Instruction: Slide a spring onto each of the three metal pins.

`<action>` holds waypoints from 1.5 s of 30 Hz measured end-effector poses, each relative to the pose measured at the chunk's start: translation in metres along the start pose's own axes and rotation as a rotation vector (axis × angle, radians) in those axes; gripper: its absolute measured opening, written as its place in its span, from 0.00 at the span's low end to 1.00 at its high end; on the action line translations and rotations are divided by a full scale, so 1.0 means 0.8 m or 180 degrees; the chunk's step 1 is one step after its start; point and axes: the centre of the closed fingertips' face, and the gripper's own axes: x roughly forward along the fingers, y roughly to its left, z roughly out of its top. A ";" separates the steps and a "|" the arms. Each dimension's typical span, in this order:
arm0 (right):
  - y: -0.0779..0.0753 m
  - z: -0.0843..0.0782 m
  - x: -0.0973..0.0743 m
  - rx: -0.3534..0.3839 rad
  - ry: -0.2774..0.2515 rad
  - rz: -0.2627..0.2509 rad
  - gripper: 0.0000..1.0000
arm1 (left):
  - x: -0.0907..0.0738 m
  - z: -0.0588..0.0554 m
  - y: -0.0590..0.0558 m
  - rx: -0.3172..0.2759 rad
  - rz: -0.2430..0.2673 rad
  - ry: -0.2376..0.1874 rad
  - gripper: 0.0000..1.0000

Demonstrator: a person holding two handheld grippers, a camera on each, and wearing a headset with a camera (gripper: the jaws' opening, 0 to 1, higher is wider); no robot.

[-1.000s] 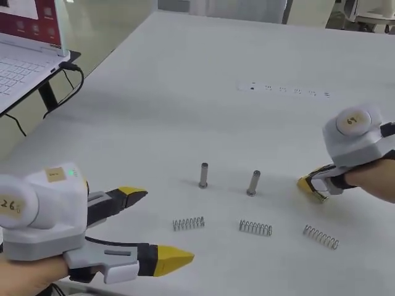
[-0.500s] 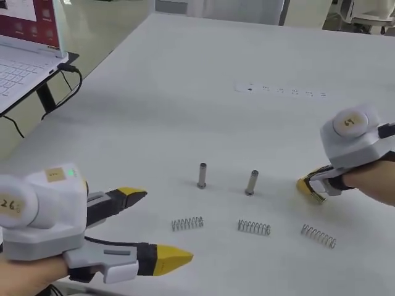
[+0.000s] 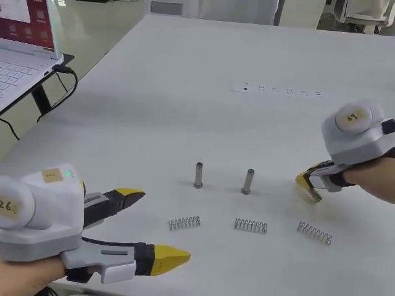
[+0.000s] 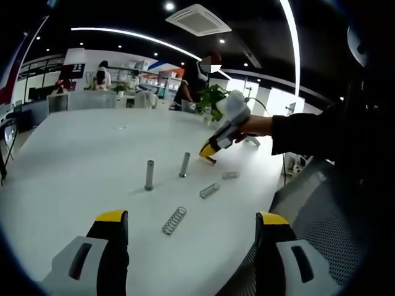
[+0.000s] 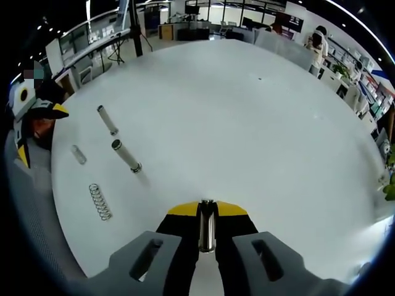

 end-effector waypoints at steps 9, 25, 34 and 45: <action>0.003 0.003 -0.011 -0.0005 -0.0061 -0.0030 0.06 | 0.000 0.001 0.000 0.0021 -0.0009 -0.0011 0.81; 0.008 0.006 -0.027 0.0033 -0.0170 -0.0045 0.06 | 0.000 0.002 -0.002 0.0050 -0.0024 -0.0009 0.81; 0.007 0.005 -0.030 0.0060 -0.0194 -0.0051 0.06 | 0.000 0.002 -0.003 0.0054 -0.0027 -0.0010 0.80; 0.006 0.001 -0.036 0.0100 -0.0220 -0.0053 0.06 | 0.001 0.001 -0.005 0.0064 -0.0038 0.0005 0.80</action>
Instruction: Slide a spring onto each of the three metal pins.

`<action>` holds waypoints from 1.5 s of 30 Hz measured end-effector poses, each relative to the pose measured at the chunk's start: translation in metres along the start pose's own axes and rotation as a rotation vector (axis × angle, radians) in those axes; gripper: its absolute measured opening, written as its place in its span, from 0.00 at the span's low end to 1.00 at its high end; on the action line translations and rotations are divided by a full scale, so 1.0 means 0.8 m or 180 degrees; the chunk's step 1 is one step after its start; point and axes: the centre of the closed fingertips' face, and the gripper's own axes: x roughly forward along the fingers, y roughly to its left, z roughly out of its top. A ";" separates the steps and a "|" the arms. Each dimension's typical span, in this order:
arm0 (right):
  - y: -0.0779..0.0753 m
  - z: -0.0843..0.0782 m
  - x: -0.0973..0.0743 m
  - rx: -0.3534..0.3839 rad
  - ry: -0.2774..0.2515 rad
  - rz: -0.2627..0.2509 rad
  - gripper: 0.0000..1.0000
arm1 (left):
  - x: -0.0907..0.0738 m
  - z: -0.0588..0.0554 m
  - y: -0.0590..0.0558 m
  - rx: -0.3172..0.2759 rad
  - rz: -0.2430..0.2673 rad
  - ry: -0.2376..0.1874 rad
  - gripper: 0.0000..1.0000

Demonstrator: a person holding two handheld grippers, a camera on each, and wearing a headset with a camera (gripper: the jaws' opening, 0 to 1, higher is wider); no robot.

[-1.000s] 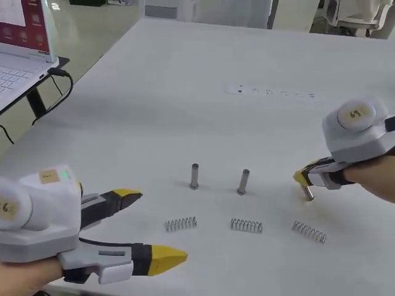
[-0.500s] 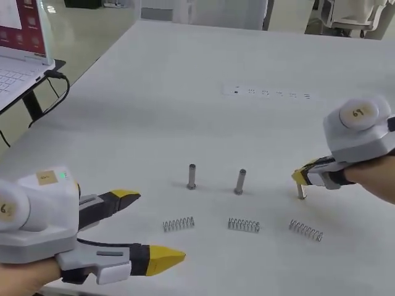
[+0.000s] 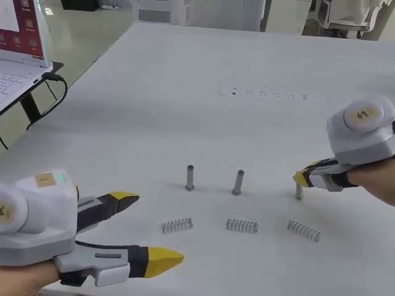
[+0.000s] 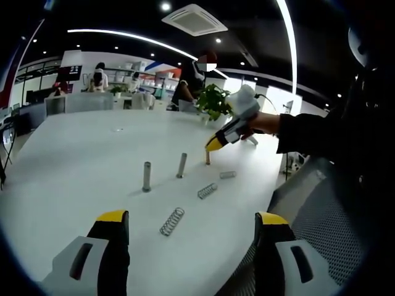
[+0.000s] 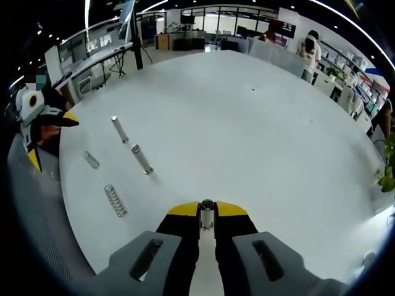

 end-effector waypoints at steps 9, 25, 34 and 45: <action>0.002 -0.005 -0.007 -0.0019 -0.0029 0.0004 0.06 | 0.000 0.000 -0.001 0.0002 -0.0009 0.0009 0.80; 0.001 -0.009 -0.011 0.0001 -0.0065 -0.0010 0.06 | 0.001 0.000 -0.003 0.0005 -0.0021 0.0023 0.80; -0.001 -0.011 -0.011 0.0006 -0.0065 -0.0028 0.06 | 0.001 0.001 -0.005 -0.0004 -0.0028 0.0008 0.80; -0.001 -0.013 -0.010 -0.0015 -0.0060 -0.0024 0.07 | 0.000 0.001 -0.005 -0.0006 -0.0021 0.0005 0.80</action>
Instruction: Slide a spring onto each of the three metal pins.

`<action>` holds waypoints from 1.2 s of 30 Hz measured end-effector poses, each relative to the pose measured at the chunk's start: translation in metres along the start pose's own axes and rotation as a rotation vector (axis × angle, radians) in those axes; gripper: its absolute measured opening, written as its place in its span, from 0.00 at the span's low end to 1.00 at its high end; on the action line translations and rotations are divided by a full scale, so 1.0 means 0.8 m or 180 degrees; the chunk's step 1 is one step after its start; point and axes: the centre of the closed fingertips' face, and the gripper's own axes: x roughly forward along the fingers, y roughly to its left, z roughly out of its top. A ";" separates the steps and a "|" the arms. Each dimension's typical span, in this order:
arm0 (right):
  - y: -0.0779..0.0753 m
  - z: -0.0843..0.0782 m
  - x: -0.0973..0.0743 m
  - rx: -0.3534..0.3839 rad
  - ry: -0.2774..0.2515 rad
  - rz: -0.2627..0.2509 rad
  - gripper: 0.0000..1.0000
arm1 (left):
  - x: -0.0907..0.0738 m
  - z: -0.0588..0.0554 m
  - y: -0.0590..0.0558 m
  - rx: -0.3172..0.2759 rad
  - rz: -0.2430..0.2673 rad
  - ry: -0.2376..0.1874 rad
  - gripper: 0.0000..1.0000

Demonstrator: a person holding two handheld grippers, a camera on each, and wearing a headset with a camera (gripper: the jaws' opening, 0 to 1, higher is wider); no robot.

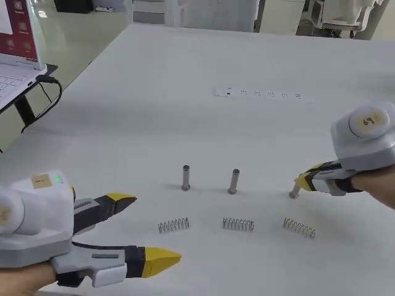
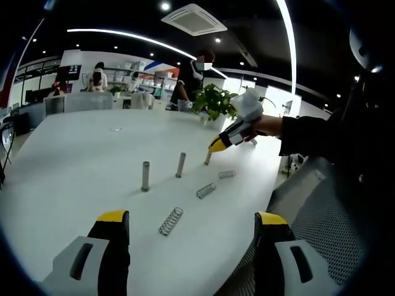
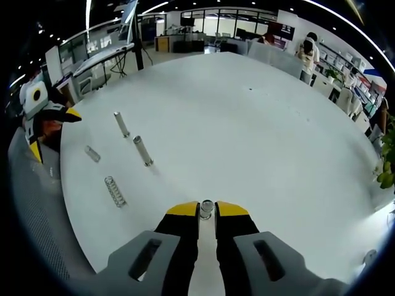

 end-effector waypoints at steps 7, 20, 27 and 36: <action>0.001 -0.001 -0.001 -0.0015 -0.0003 -0.0005 0.10 | 0.000 0.000 0.000 -0.0002 -0.0001 -0.0005 0.80; 0.002 -0.002 -0.001 -0.0036 -0.0005 -0.0002 0.16 | -0.001 -0.001 0.002 -0.0001 0.0002 -0.0004 0.80; 0.001 -0.006 -0.003 -0.0040 0.0002 0.0004 0.19 | -0.001 -0.001 0.002 -0.0005 0.0001 -0.0004 0.80; 0.001 -0.011 -0.006 -0.0053 0.0017 -0.0004 0.20 | 0.000 -0.001 0.002 -0.0001 0.0000 -0.0001 0.80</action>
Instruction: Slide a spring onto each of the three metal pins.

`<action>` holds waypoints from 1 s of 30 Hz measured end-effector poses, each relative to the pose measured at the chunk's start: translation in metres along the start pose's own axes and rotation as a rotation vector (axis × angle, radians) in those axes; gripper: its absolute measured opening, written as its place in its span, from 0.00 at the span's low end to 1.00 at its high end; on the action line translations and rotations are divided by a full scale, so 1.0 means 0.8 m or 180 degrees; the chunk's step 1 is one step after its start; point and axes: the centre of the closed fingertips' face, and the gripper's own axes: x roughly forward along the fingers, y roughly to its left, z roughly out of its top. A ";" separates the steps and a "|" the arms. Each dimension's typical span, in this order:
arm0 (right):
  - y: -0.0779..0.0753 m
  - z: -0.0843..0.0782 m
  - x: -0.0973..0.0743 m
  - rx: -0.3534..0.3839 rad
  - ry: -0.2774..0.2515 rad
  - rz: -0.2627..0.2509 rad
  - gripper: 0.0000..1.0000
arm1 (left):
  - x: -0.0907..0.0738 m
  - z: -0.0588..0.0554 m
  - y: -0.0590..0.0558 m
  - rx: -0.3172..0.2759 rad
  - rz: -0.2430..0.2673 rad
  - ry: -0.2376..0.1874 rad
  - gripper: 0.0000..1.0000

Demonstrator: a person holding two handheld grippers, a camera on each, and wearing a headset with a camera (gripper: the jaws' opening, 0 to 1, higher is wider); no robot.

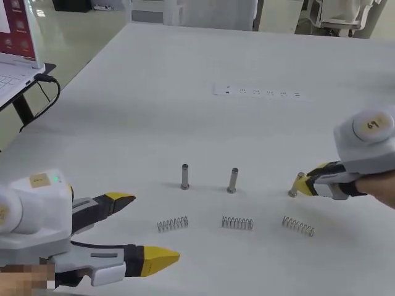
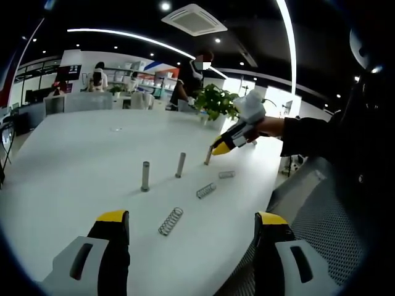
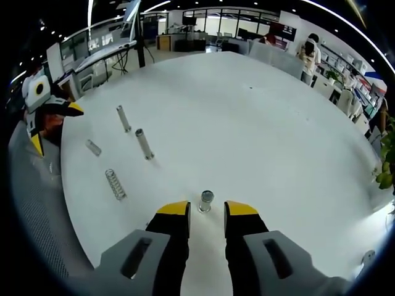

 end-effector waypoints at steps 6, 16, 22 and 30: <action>0.002 -0.003 -0.004 -0.0011 0.0005 0.0009 0.20 | 0.000 0.000 -0.001 0.0004 0.0000 0.0003 0.80; 0.008 -0.010 -0.009 -0.0039 0.0037 0.0030 0.20 | 0.000 0.000 -0.001 0.0008 -0.0007 0.0010 0.80; 0.017 -0.015 -0.012 -0.0079 0.0074 0.0074 0.20 | 0.000 0.000 -0.001 0.0006 -0.0008 0.0007 0.80; 0.026 -0.018 -0.015 -0.0093 0.0079 0.0133 0.20 | 0.000 0.000 0.000 0.0005 -0.0010 0.0001 0.80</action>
